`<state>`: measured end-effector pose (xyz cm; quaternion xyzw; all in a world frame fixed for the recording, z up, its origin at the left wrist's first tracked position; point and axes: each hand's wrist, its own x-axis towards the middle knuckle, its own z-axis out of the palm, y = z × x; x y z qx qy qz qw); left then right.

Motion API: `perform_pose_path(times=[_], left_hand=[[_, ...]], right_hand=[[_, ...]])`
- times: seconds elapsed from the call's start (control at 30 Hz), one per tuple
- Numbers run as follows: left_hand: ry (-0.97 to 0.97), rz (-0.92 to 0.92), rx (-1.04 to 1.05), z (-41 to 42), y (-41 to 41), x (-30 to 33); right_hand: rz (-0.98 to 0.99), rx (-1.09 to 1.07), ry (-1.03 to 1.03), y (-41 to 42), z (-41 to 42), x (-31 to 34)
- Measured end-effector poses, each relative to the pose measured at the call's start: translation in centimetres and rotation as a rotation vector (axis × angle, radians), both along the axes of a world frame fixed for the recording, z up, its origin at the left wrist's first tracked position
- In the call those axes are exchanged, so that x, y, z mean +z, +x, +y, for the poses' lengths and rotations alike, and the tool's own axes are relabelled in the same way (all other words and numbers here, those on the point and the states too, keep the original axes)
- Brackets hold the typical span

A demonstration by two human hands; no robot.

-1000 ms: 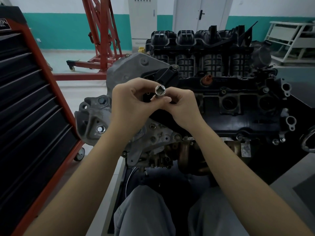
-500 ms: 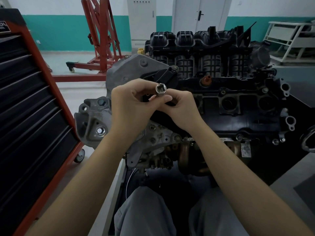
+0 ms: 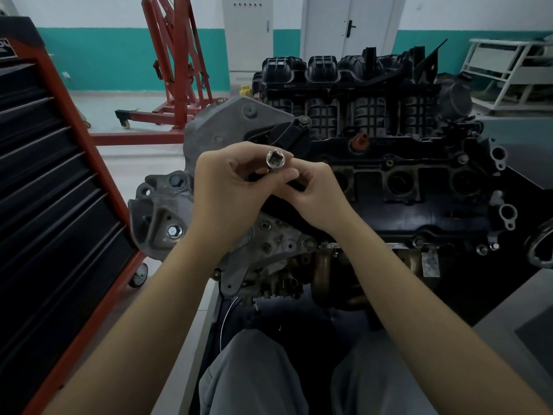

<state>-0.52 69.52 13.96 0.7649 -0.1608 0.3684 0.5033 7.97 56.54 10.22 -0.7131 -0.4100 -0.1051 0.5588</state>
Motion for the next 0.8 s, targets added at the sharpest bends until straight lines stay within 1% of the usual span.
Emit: perform_pose_path(times=[0.1,0.2,0.3,0.43,0.5,0.7,0.8], left_hand=[[0.032,0.044,-0.092,0.13,0.01,0.07],[0.072,-0.003,0.009,0.00,0.02,0.03],[0.044,-0.032,0.063,-0.09,-0.07,0.01],[-0.014,0.015,-0.077,0.12,-0.12,-0.18],[-0.015,0.017,-0.108,0.15,-0.16,-0.26],[0.030,-0.011,0.029,-0.06,-0.18,-0.26],[0.042,-0.029,0.027,0.11,-0.18,-0.21]], right_hand=[[0.017,-0.003,0.005,0.01,0.07,-0.01],[0.041,-0.032,0.041,0.11,0.07,-0.05],[0.031,-0.051,0.048,0.18,0.13,-0.10],[0.002,-0.023,0.005,0.08,0.12,-0.09],[-0.003,-0.016,-0.012,0.06,0.16,-0.10],[0.032,-0.072,0.025,0.17,0.15,-0.11],[0.012,-0.039,0.012,0.07,0.08,-0.01]])
